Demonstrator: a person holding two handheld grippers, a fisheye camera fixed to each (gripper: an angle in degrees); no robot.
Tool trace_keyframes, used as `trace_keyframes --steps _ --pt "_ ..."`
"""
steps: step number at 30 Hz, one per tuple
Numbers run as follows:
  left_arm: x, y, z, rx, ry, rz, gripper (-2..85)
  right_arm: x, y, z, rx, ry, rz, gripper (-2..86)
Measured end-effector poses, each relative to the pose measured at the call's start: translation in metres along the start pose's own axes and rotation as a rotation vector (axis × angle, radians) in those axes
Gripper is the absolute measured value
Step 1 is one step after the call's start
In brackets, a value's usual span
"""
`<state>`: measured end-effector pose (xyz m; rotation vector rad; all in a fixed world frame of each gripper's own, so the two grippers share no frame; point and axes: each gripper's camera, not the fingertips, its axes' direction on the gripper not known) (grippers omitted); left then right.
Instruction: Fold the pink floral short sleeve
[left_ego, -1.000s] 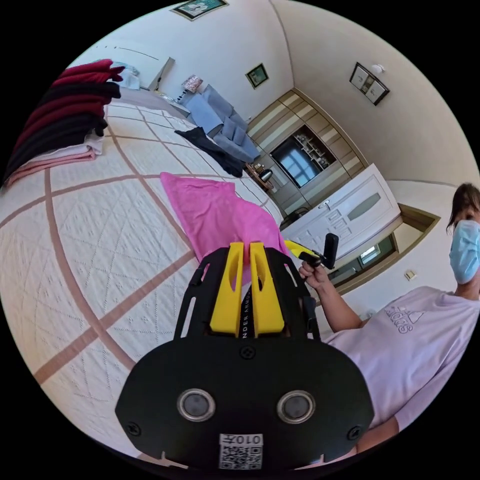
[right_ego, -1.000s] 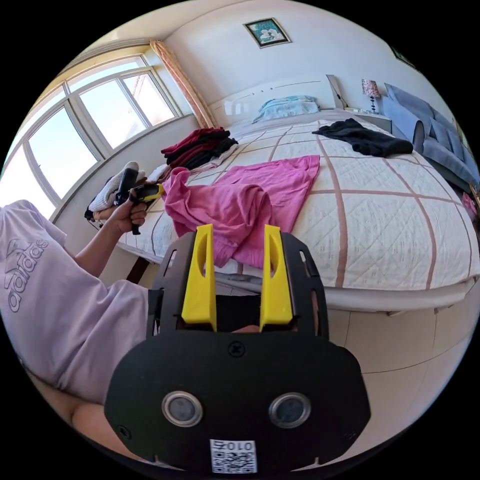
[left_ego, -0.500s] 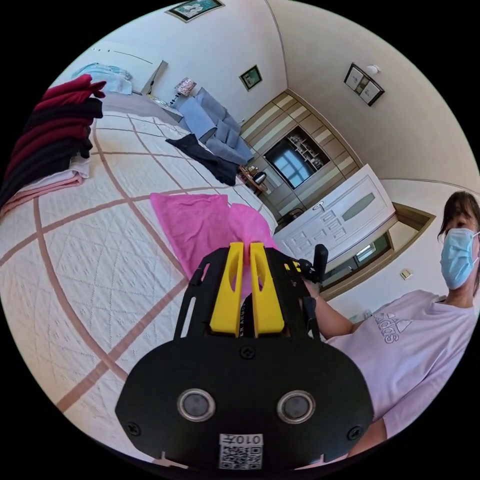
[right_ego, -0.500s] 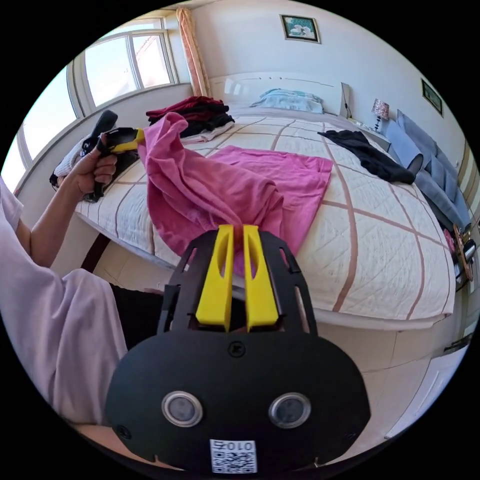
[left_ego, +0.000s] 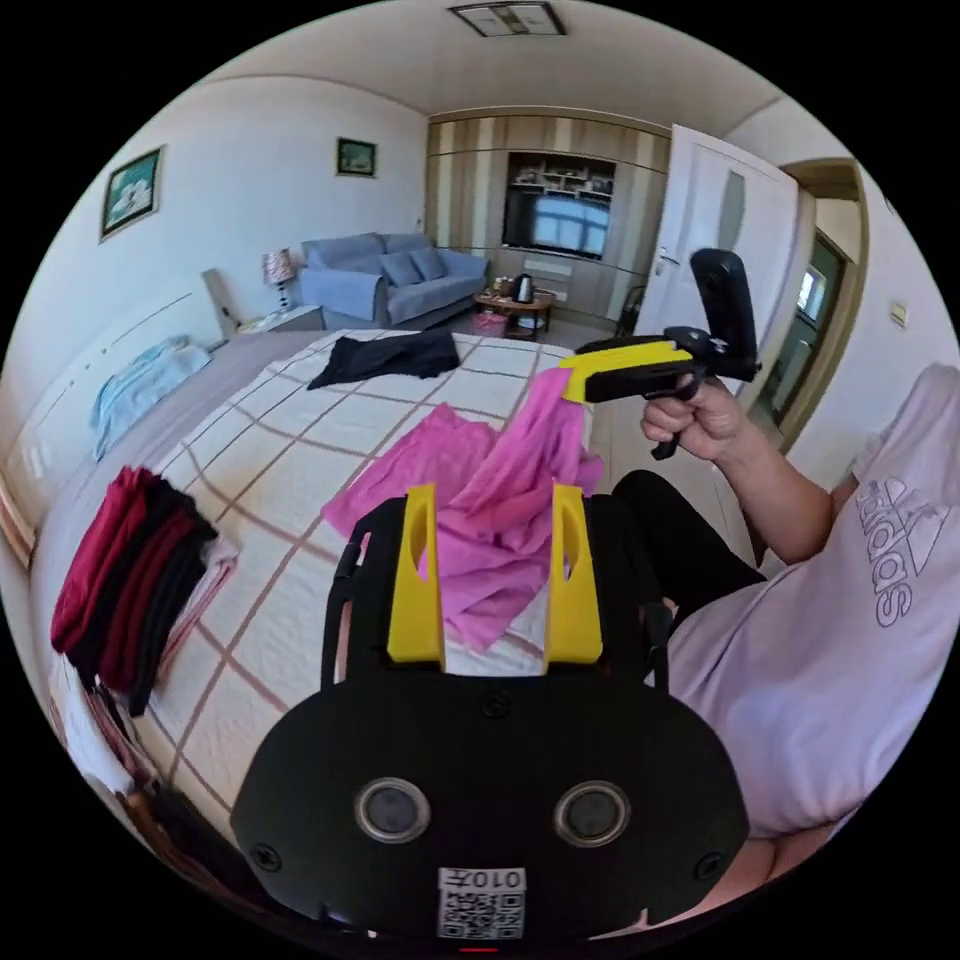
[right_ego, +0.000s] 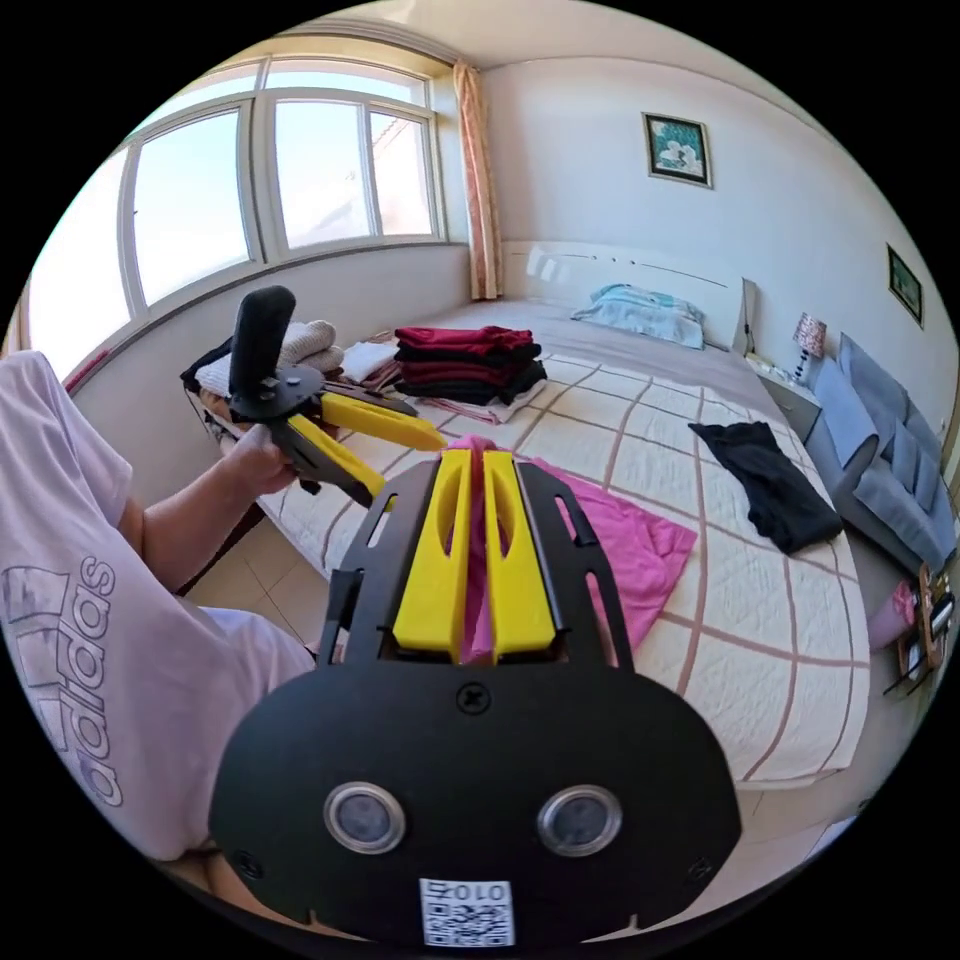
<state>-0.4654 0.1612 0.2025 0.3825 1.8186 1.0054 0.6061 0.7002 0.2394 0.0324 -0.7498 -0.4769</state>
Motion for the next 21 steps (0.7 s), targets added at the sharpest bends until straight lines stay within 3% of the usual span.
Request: trace_keyframes --steps 2,5,10,13,15,16,18,19,21 --pt "0.016 -0.016 0.016 -0.016 0.001 0.078 10.2 -0.008 -0.005 -0.008 0.023 -0.022 -0.049 4.2" --pt "0.018 -0.03 0.028 -0.028 -0.014 0.106 7.9 -0.003 0.004 -0.024 0.036 0.105 -0.023 4.6" --pt "-0.044 -0.036 0.037 -0.022 0.209 -0.092 5.6 0.055 0.064 -0.063 0.146 0.066 0.247 5.5" --pt "-0.105 -0.032 0.048 0.071 0.514 -0.343 4.7 0.082 0.093 -0.08 0.201 0.045 0.385 5.3" --pt "-0.14 -0.026 0.054 0.336 0.828 -0.565 4.4 0.093 0.097 -0.083 0.18 0.037 0.407 8.7" --pt "-0.145 -0.025 0.055 0.41 0.872 -0.612 4.4 0.098 0.095 -0.084 0.156 0.026 0.408 11.8" --pt "-0.146 -0.023 0.035 0.637 0.798 -0.687 4.2 0.102 0.089 -0.081 0.108 -0.029 0.404 14.9" --pt "-0.143 -0.024 0.027 0.66 0.734 -0.673 4.2 0.102 0.087 -0.081 0.094 -0.078 0.382 15.2" --pt "-0.115 -0.023 -0.009 0.721 0.414 -0.577 4.1 0.102 0.088 -0.081 0.103 -0.147 0.359 15.4"
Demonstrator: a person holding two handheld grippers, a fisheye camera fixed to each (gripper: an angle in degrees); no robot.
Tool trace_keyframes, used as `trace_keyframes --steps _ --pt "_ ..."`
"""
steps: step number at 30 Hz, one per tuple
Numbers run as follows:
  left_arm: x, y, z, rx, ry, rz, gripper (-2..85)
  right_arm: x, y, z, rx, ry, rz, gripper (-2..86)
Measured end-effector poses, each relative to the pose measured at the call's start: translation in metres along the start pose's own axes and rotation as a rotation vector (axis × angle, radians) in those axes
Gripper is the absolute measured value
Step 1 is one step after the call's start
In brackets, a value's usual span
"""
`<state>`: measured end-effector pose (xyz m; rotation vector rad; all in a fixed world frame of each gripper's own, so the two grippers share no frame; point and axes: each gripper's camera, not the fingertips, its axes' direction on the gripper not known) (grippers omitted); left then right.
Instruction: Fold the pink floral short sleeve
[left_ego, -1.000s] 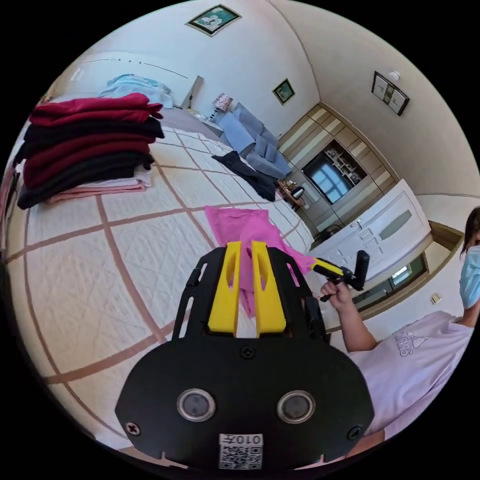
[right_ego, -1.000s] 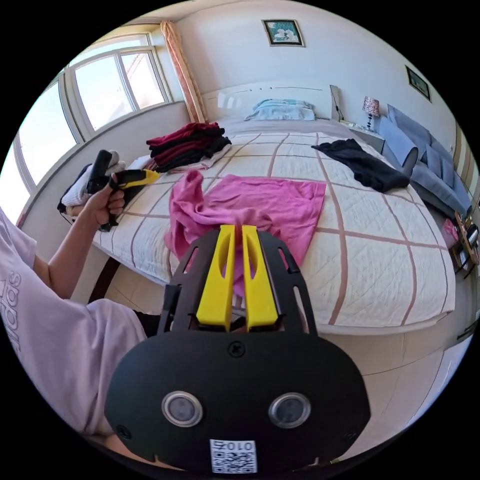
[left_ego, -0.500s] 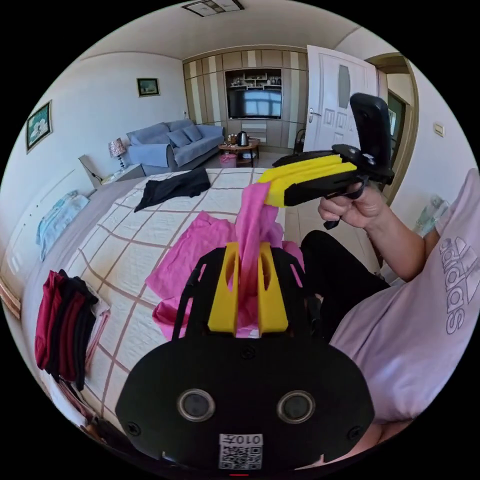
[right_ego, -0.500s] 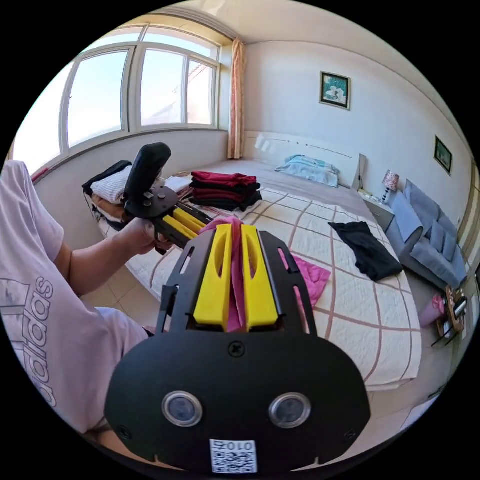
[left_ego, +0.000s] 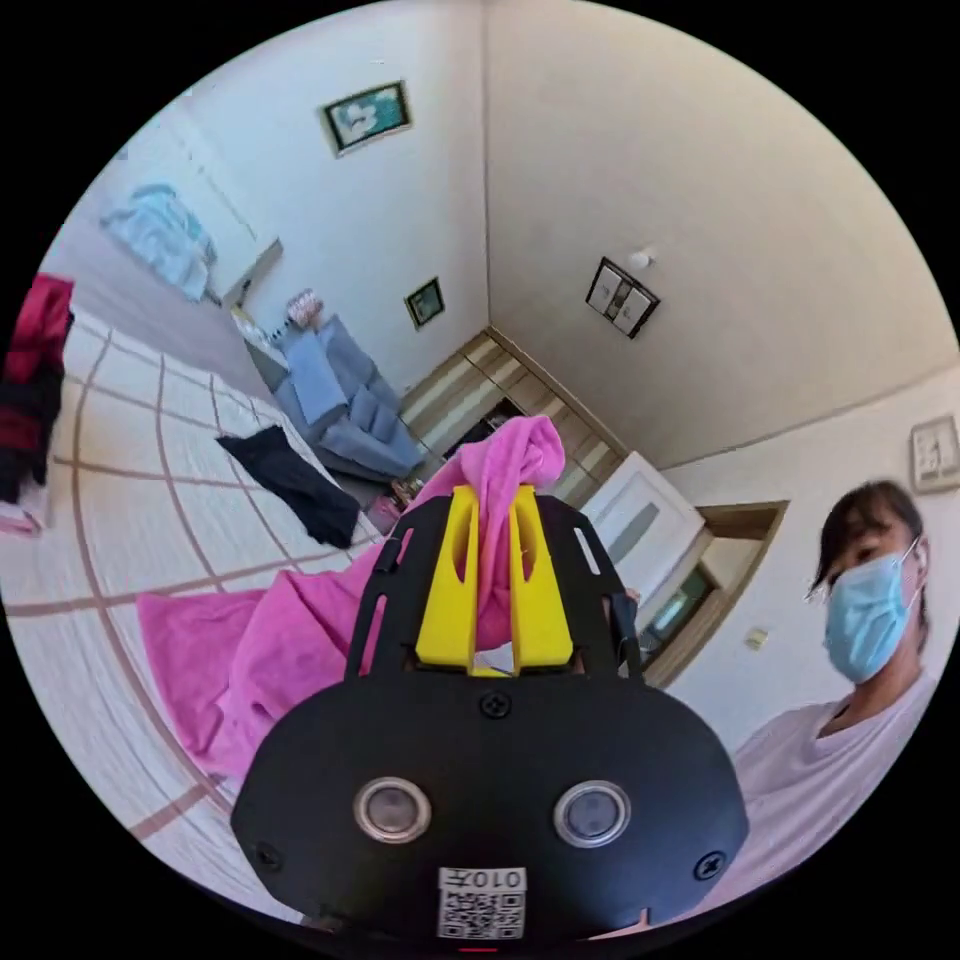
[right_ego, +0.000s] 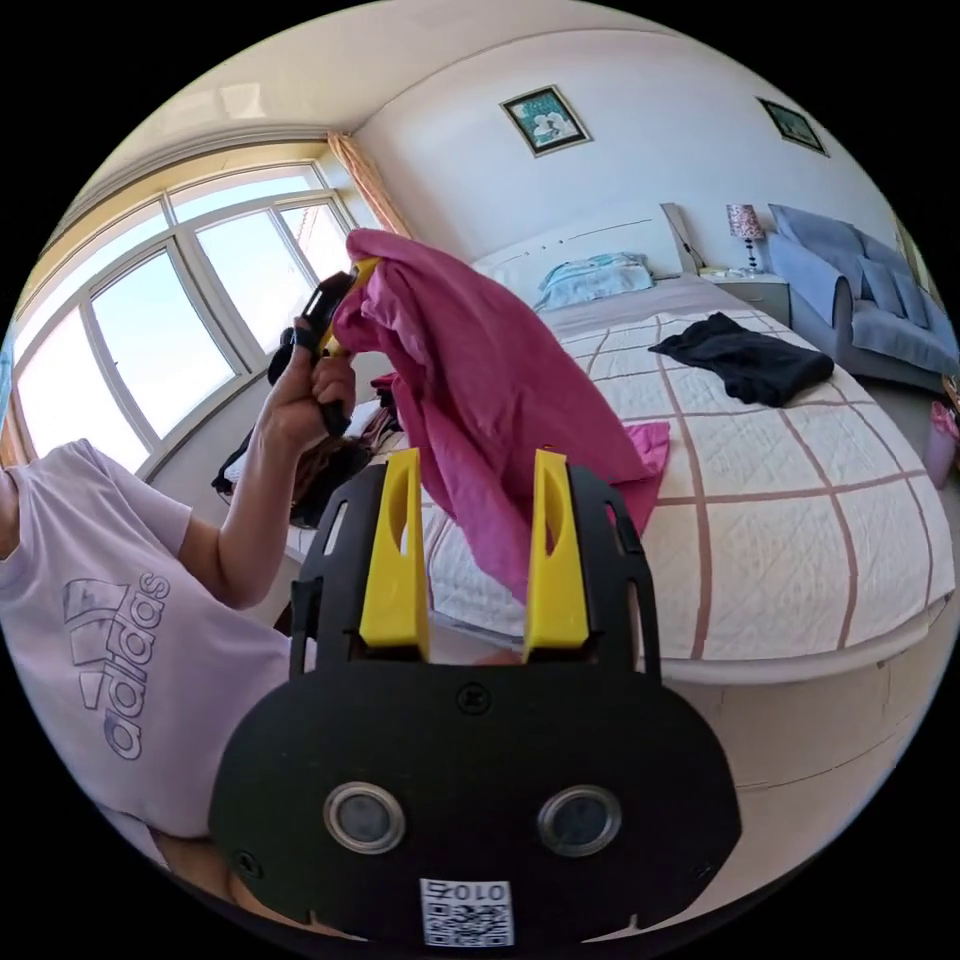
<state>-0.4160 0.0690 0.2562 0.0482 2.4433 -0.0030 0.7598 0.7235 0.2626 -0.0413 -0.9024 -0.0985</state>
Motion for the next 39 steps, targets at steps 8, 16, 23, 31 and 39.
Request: trace_keyframes --steps 8,16,23,31,39 --pt "-0.041 0.071 -0.009 -0.095 0.074 -0.241 3.8 0.009 -0.007 0.023 -0.001 -0.264 0.029 15.2" --pt "-0.042 0.083 -0.009 -0.138 0.081 -0.201 3.1 -0.025 -0.04 0.032 -0.047 0.084 -0.146 4.0" --pt "-0.05 0.118 -0.022 -0.309 0.019 -0.156 2.4 -0.011 -0.087 -0.053 0.112 0.268 -0.032 3.8" --pt "-0.009 0.105 -0.021 -0.482 -0.302 0.221 8.0 -0.066 -0.086 -0.123 0.309 0.261 -0.176 3.8" --pt "-0.064 0.158 0.044 -0.805 -0.333 0.119 10.6 -0.085 -0.117 -0.135 0.298 0.065 -0.241 3.8"
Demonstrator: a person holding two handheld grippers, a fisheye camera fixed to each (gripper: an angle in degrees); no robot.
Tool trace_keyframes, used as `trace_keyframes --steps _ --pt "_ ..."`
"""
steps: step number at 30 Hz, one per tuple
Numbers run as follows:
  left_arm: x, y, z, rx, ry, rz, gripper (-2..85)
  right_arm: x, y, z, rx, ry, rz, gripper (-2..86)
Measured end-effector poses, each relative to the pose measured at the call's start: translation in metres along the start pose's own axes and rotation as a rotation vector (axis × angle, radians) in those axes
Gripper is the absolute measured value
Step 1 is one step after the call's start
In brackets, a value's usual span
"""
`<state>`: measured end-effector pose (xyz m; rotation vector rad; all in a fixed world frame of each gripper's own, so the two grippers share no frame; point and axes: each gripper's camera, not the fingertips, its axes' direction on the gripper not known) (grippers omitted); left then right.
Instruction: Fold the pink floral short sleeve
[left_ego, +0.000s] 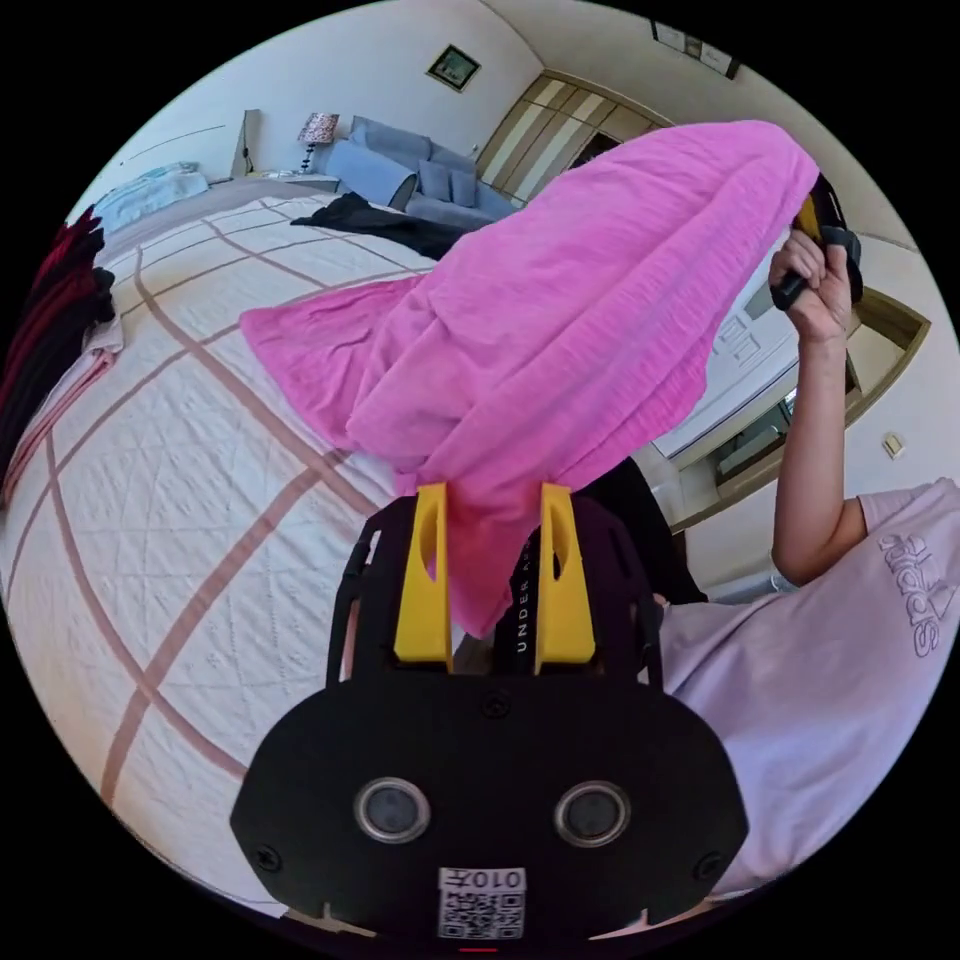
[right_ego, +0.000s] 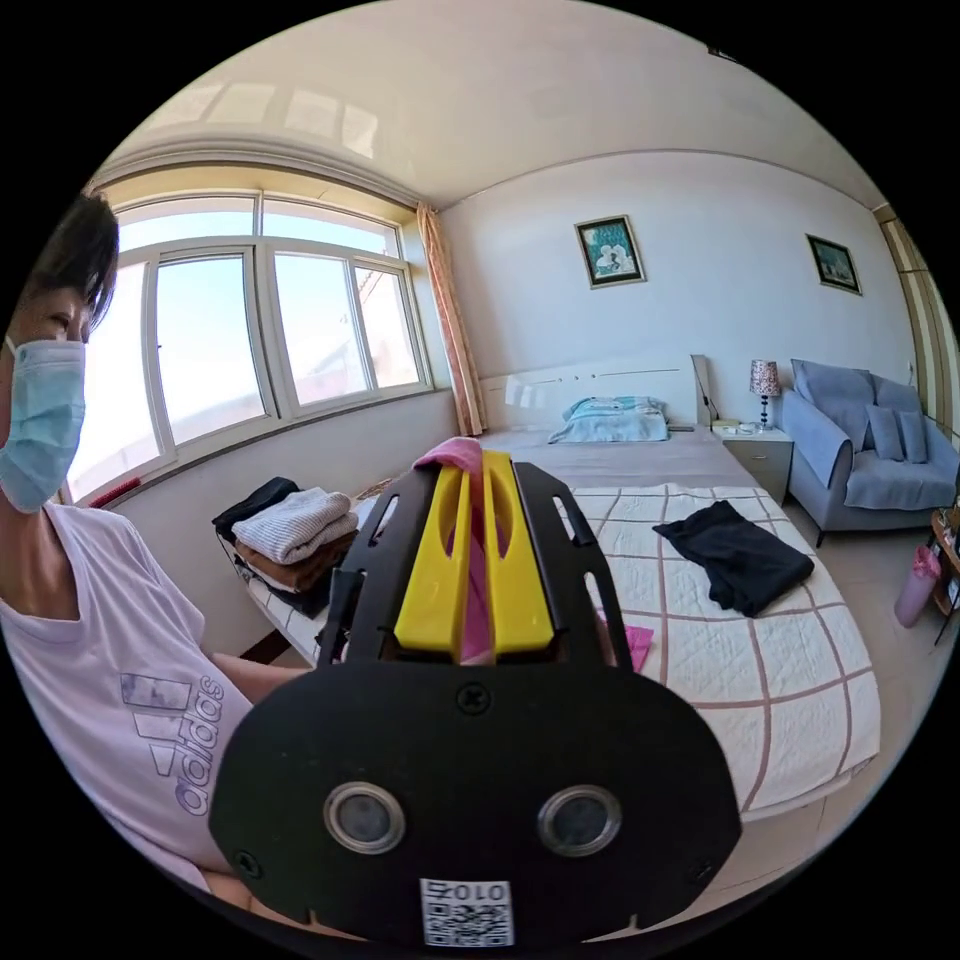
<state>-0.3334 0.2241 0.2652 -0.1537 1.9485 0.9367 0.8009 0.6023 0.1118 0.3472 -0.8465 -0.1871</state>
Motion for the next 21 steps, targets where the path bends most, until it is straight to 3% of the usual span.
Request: trace_keyframes --steps 4,8,12,14,16,21 --pt "0.037 -0.013 0.031 0.085 -0.003 0.039 8.2 0.007 -0.024 0.025 -0.016 -0.086 0.038 3.8" --pt "0.057 -0.058 0.031 0.38 0.208 0.042 7.9 0.01 -0.077 0.055 -0.057 -0.242 0.103 3.9" --pt "0.082 -0.118 -0.005 0.602 0.141 0.132 9.4 -0.045 -0.141 0.034 0.083 -0.368 -0.265 3.8" --pt "0.077 -0.125 -0.015 0.598 0.185 0.128 9.6 -0.059 -0.148 0.011 0.156 -0.418 -0.439 3.8" --pt "0.069 -0.114 -0.02 0.571 0.192 0.122 9.6 -0.058 -0.138 -0.003 0.096 -0.532 -0.598 3.8" --pt "0.034 -0.021 0.006 0.226 0.315 0.054 8.2 -0.005 -0.043 0.042 -0.24 -0.683 -0.47 3.8"
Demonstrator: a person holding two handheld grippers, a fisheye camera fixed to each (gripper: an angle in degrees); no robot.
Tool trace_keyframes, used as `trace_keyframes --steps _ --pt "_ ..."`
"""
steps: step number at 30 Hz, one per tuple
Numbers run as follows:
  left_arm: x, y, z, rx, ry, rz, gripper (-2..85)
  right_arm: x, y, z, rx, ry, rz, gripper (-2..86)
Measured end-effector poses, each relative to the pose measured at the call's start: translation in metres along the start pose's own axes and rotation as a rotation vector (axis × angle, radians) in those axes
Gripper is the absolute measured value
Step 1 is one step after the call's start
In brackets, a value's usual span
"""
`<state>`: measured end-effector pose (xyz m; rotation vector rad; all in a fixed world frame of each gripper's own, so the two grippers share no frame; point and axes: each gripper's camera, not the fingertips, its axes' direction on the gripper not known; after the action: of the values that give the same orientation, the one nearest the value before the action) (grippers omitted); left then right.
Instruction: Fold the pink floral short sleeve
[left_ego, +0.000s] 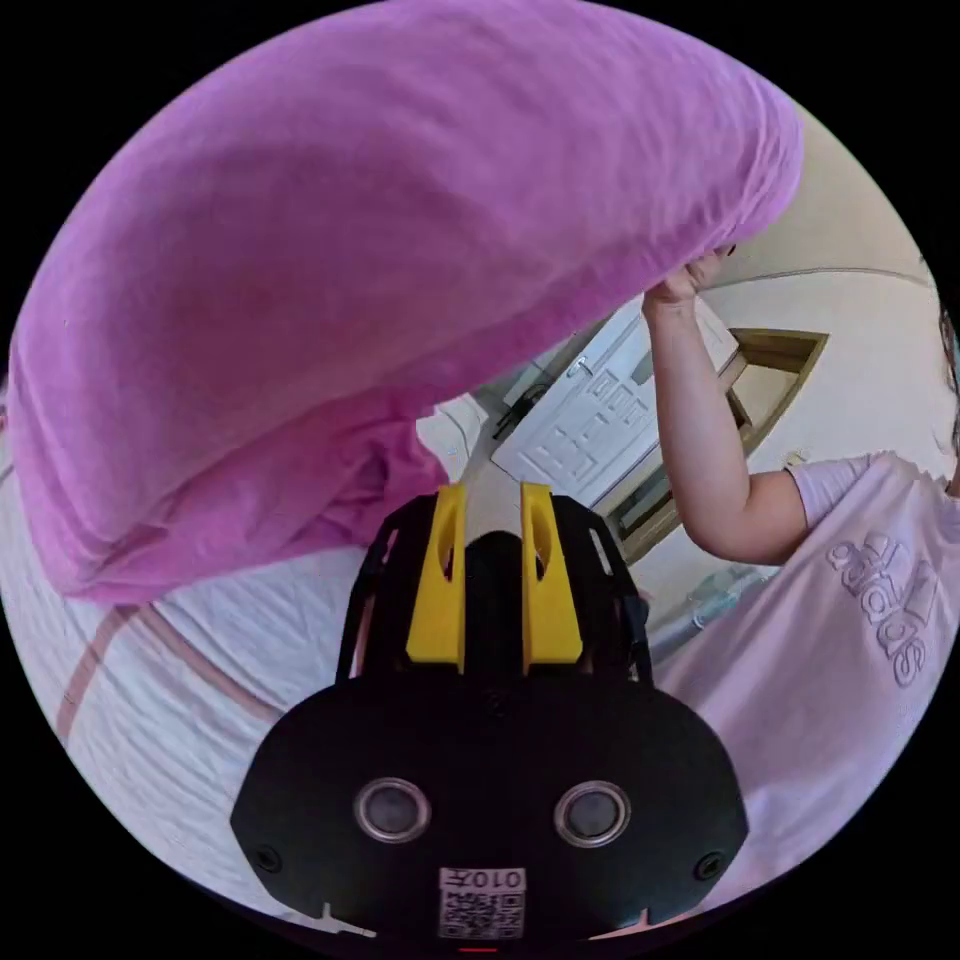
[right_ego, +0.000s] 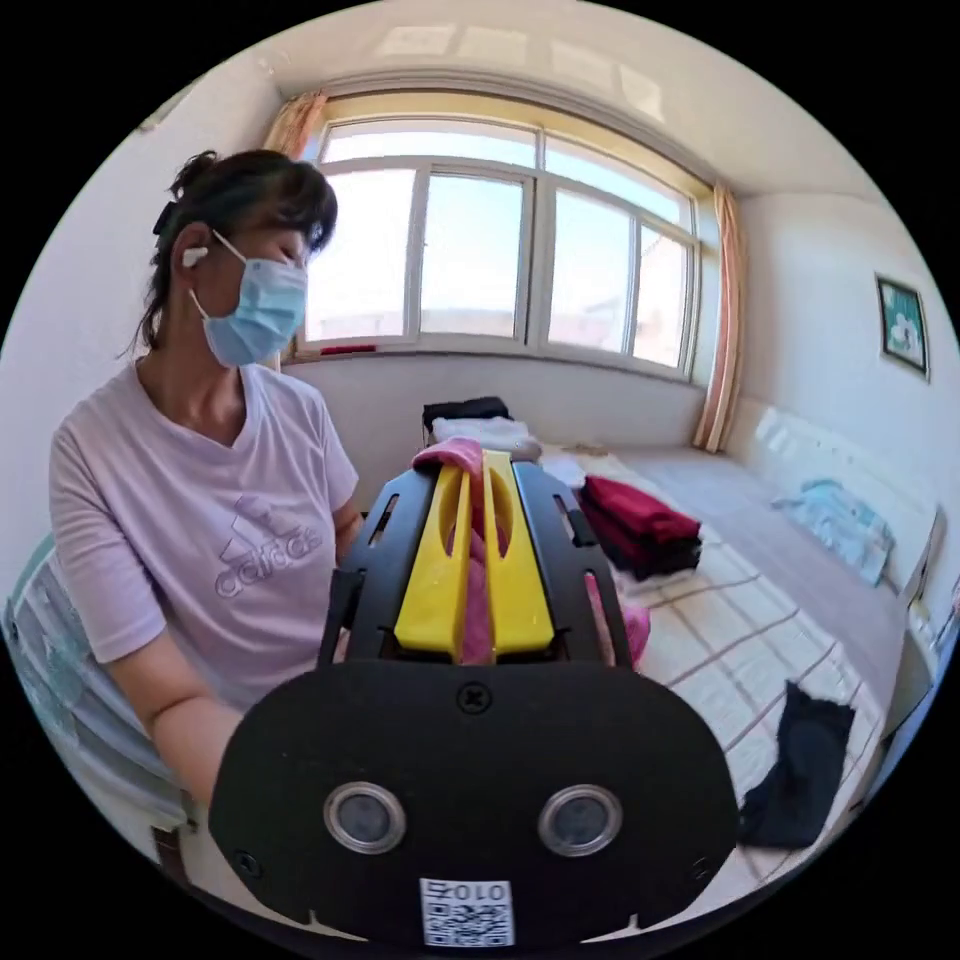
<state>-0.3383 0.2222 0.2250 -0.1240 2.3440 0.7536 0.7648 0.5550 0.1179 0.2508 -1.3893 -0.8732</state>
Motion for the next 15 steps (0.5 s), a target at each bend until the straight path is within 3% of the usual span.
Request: trace_keyframes --steps 3,5,11,15 --pt "-0.011 0.052 -0.024 -0.135 0.086 -0.113 7.5 0.009 0.078 0.042 -0.138 -0.07 0.223 3.8" --pt "-0.006 0.063 -0.053 -0.122 0.066 -0.12 7.5 0.001 0.106 0.063 -0.157 -0.14 0.269 3.7" --pt "0.02 -0.007 -0.111 -0.192 -0.429 0.152 9.8 -0.038 0.119 0.124 -0.19 -0.32 0.195 3.7" --pt "-0.011 -0.078 -0.115 -0.198 -0.65 0.118 12.2 -0.064 0.119 0.139 -0.27 -0.295 0.224 3.8"
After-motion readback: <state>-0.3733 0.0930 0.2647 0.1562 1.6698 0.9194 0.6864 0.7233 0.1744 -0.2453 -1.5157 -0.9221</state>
